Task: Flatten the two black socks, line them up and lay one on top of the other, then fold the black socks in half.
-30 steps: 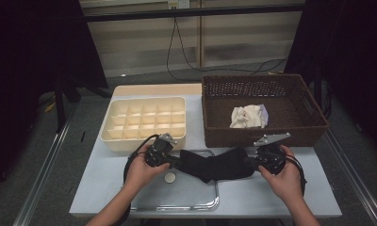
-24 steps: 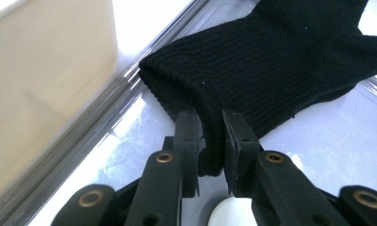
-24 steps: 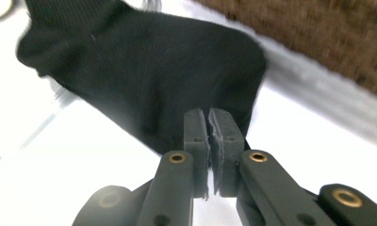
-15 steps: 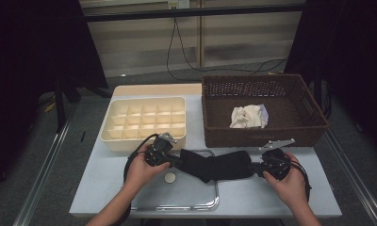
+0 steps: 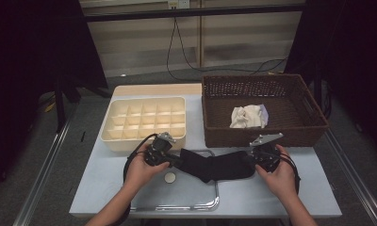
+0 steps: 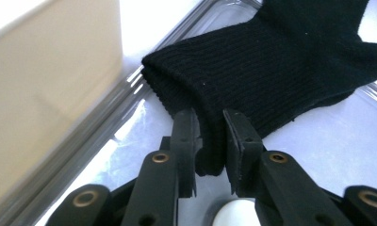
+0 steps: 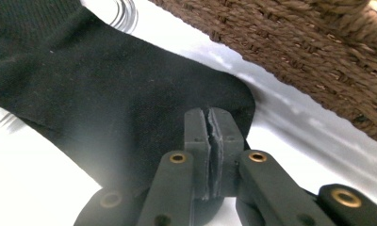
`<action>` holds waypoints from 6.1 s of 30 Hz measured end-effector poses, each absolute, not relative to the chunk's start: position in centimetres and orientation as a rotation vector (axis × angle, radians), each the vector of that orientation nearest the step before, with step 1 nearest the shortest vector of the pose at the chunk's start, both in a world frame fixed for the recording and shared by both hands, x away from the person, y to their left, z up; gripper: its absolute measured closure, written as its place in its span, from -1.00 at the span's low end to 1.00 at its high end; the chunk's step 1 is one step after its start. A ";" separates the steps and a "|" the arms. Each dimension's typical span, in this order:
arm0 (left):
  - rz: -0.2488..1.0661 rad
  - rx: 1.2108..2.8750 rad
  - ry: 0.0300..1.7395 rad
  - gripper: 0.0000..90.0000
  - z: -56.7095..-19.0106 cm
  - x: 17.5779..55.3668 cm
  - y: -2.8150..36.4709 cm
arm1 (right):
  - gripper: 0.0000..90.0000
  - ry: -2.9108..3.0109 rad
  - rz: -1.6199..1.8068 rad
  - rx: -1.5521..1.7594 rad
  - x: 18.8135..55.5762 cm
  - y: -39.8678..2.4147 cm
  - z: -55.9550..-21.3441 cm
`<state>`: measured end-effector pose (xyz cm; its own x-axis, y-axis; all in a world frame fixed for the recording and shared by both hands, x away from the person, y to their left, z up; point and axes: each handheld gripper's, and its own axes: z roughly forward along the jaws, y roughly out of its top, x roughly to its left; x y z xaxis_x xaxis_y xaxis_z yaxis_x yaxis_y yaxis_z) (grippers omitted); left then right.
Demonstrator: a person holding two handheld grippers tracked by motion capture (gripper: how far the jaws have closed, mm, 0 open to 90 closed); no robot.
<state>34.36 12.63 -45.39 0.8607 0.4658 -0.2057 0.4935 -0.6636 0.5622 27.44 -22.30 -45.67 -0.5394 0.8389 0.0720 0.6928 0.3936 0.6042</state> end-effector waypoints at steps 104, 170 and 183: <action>-0.270 2.283 0.696 0.83 -43.1 33.8 12.5 | 1.00 2.591 1.000 1.084 27.0 -15.0 -47.1; -0.391 2.395 0.520 0.84 -37.6 34.2 4.2 | 1.00 2.608 1.043 1.182 26.4 -17.3 -47.0; -0.390 2.380 0.532 0.84 -38.7 34.2 2.6 | 0.99 2.548 1.048 1.263 26.5 -19.9 -46.1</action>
<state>34.17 2.64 -38.68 0.8728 0.2714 -0.4057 0.4683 -0.6998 0.5394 26.54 -19.93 -46.08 -0.6475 0.7367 0.1948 0.6605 0.4151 0.6256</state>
